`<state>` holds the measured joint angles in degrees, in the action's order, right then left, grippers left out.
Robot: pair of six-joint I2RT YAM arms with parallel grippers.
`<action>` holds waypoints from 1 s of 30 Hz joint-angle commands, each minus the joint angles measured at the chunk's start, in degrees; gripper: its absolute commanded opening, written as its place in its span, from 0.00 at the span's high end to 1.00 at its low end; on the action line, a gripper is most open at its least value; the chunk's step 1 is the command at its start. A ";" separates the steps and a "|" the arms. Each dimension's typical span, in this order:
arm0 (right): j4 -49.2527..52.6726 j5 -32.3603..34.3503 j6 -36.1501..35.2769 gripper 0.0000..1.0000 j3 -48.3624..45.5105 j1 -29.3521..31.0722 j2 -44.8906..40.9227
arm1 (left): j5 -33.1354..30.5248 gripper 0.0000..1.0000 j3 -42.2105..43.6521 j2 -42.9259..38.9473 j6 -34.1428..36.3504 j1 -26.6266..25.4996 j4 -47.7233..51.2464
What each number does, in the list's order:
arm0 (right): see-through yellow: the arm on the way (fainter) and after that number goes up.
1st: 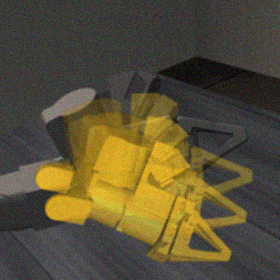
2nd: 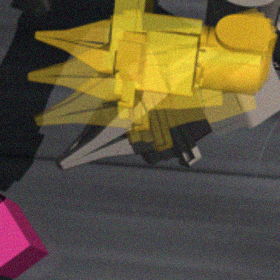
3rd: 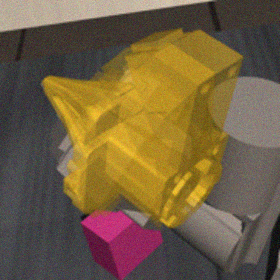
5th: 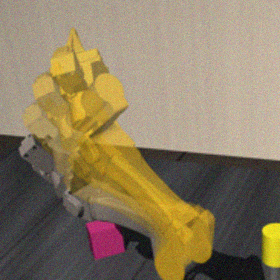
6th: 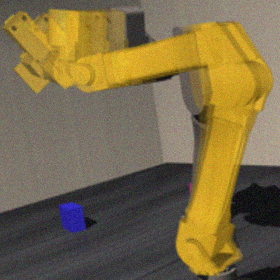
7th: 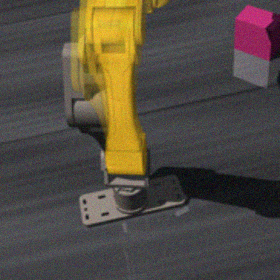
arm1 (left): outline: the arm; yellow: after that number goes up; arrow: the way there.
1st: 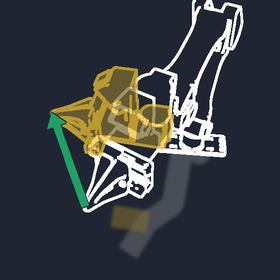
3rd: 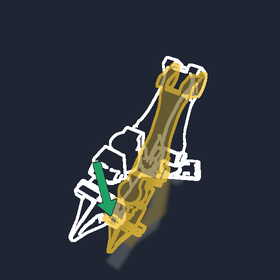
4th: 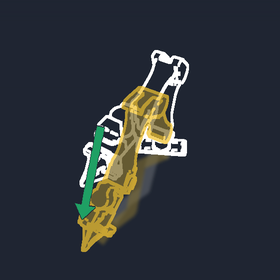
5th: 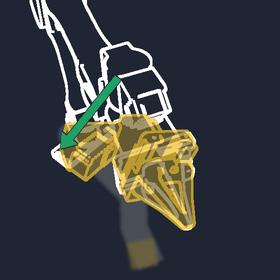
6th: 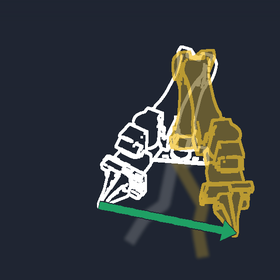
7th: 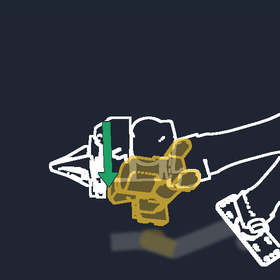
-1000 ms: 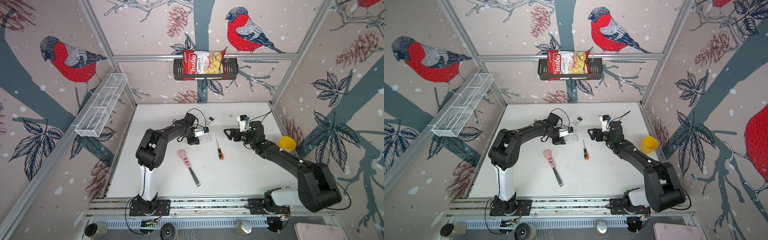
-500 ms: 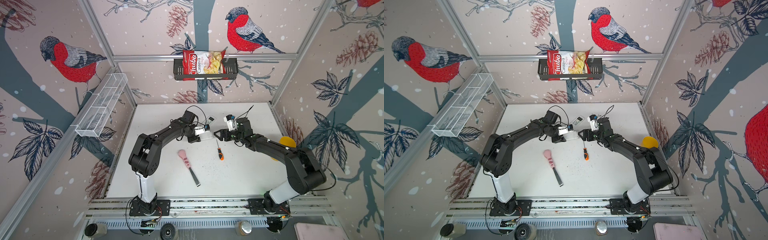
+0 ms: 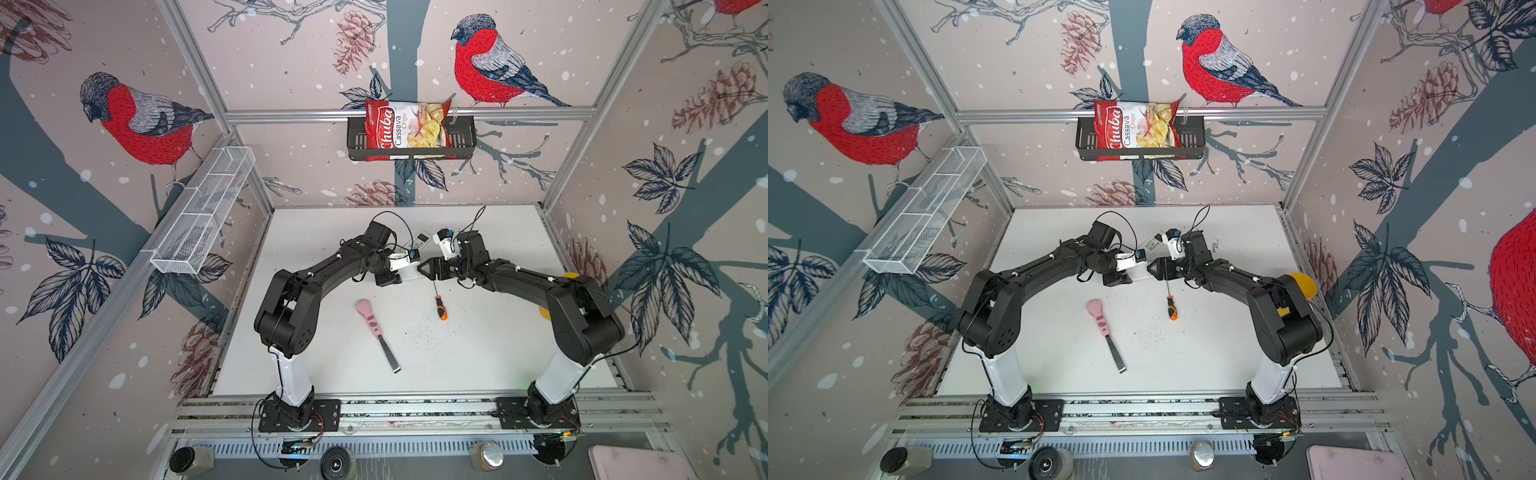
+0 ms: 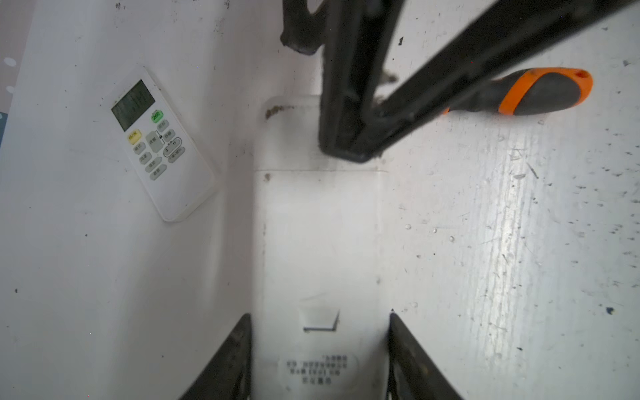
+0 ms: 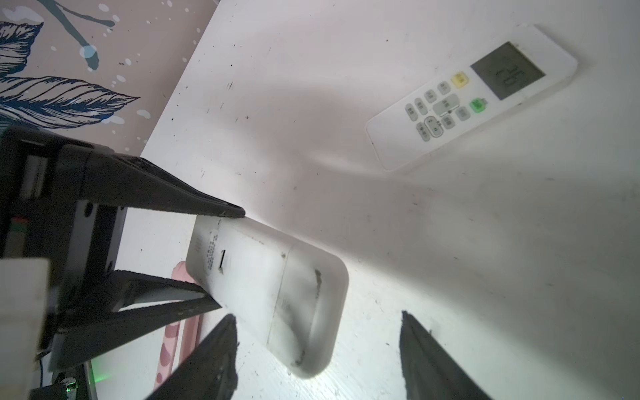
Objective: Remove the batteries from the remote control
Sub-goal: 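Push the battery cover off with the right gripper while the left gripper holds the remote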
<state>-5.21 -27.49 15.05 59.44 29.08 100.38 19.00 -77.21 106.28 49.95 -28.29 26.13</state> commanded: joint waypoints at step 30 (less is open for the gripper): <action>1.26 -1.79 -1.07 0.64 3.50 0.88 4.32 | 0.77 0.68 -0.08 -0.66 -1.03 0.33 -1.61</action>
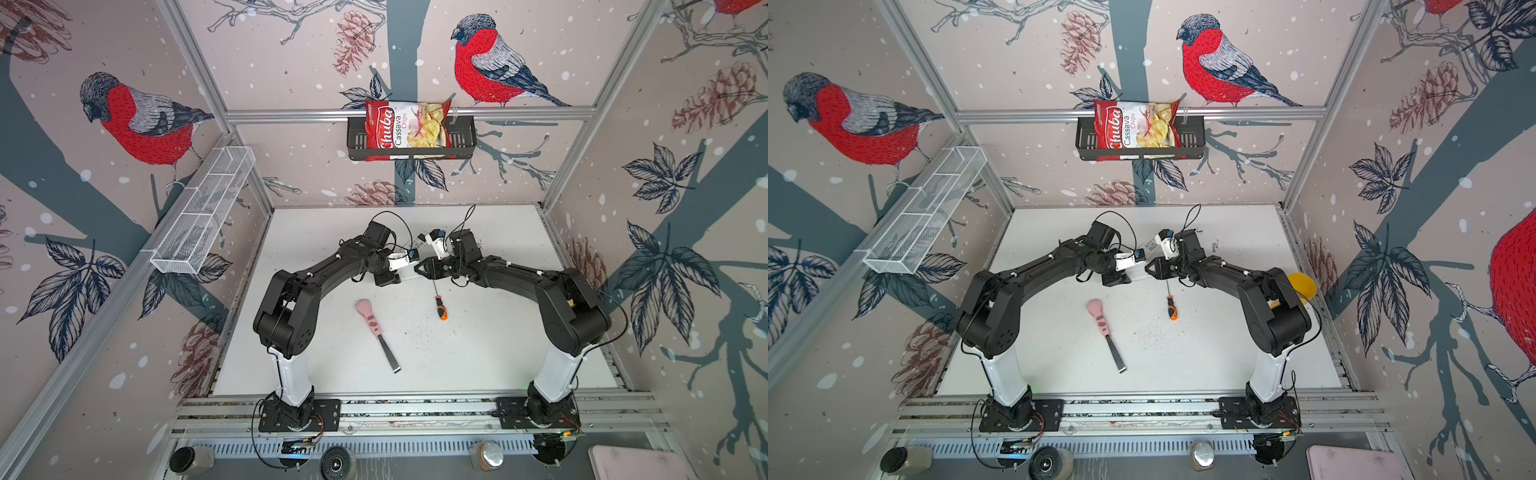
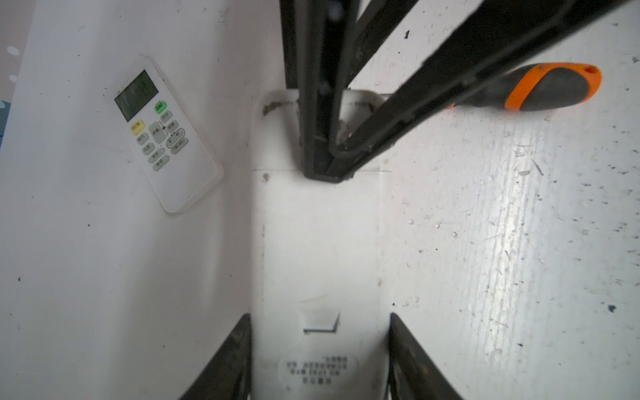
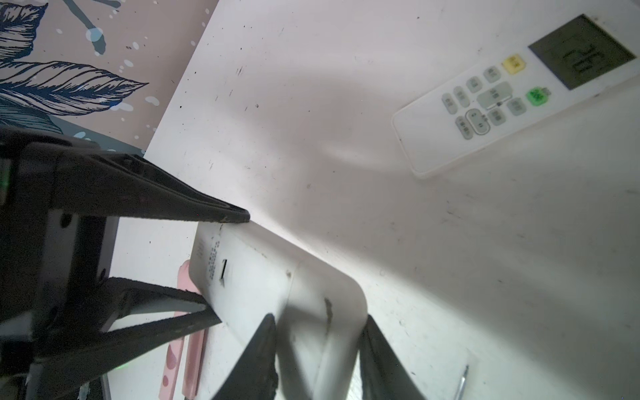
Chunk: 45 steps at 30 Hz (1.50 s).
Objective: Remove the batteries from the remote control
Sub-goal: 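Push the battery cover off with the right gripper while the left gripper holds the remote, then grasp the orange-handled screwdriver with the right gripper while the left arm withdraws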
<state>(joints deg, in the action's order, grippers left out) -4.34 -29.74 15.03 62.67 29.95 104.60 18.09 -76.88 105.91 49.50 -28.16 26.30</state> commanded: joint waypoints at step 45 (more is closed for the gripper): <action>-4.30 6.52 1.90 0.60 -11.04 -3.10 -13.29 | -2.65 0.68 14.21 -6.90 -0.10 1.91 -10.85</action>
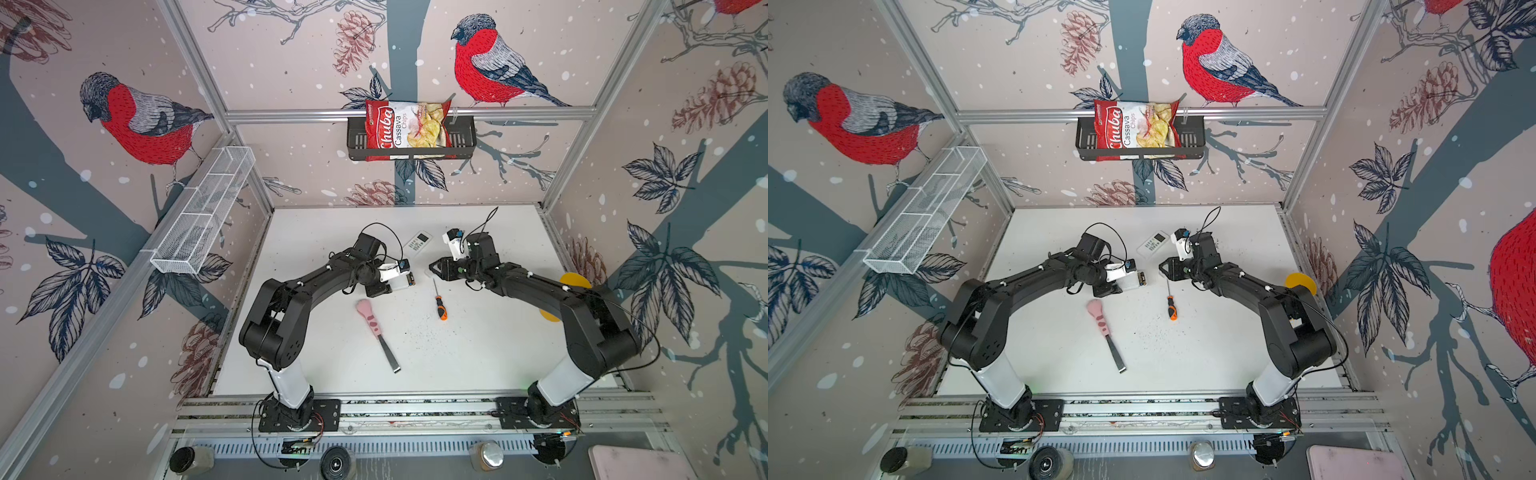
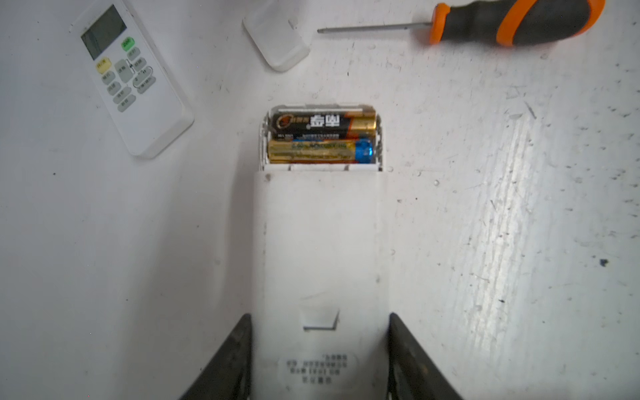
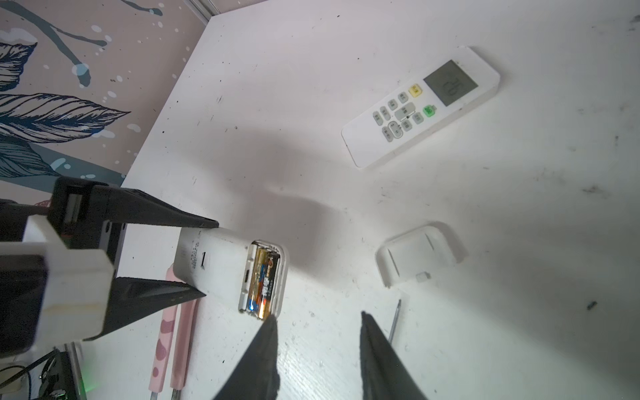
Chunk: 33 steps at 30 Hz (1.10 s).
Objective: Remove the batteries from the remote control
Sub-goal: 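Grasp the orange-handled screwdriver with the right gripper while the left arm withdraws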
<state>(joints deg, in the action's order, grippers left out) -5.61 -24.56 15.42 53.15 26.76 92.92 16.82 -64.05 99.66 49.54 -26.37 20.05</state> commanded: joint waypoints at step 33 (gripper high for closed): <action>5.32 19.06 6.03 0.48 -11.92 9.23 -5.75 | -3.02 0.28 -6.79 12.41 1.41 0.09 -1.68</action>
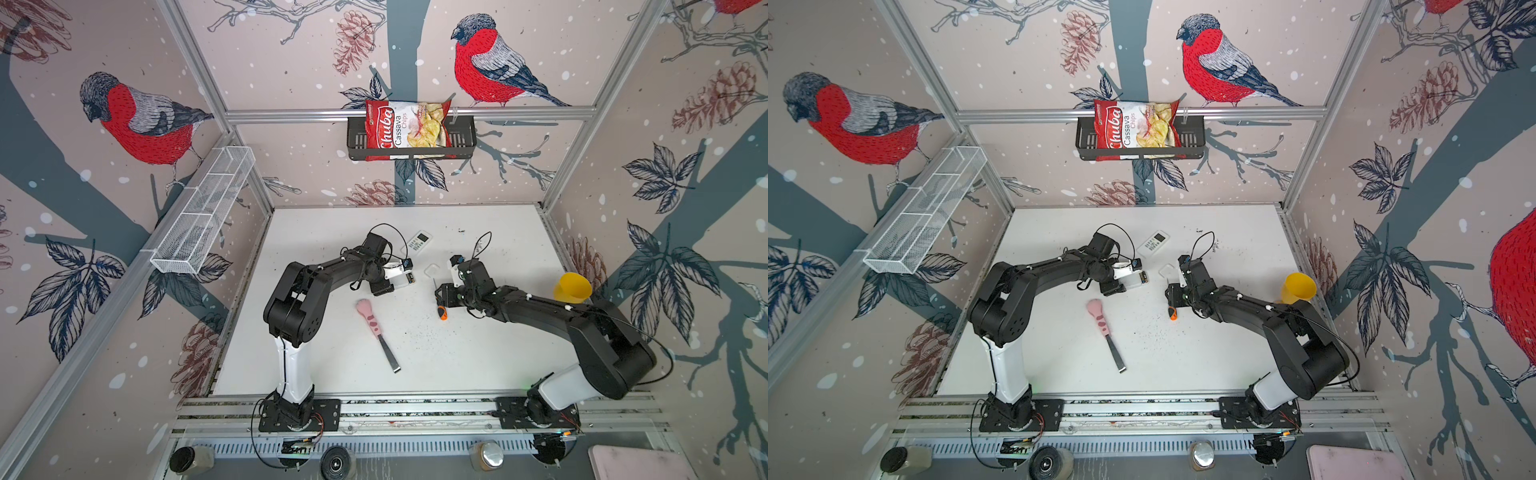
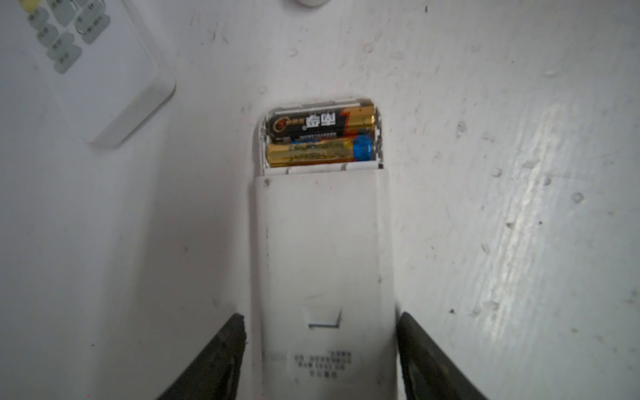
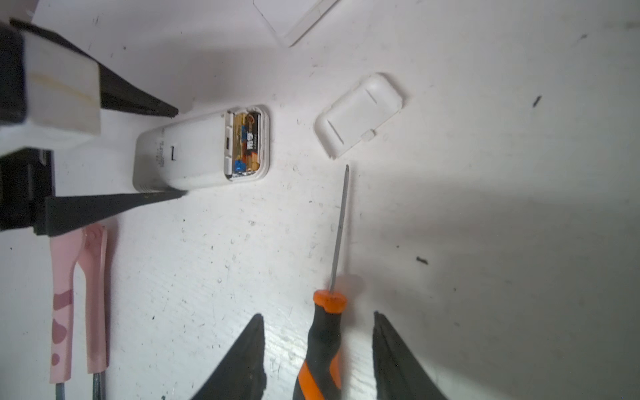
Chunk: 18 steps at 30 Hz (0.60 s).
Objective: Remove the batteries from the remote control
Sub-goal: 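Grasp the orange-handled screwdriver with the right gripper while the left arm withdraws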
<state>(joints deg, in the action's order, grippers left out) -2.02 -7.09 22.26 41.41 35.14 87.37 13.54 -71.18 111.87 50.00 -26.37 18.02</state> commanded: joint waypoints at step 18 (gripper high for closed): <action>4.42 5.75 -2.05 0.56 -0.39 6.08 4.16 | 1.28 0.04 7.34 -14.00 -14.77 2.33 -12.91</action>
<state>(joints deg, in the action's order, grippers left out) 1.65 -3.05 20.88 40.60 40.91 90.74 15.00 -64.03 99.46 43.40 -24.43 10.98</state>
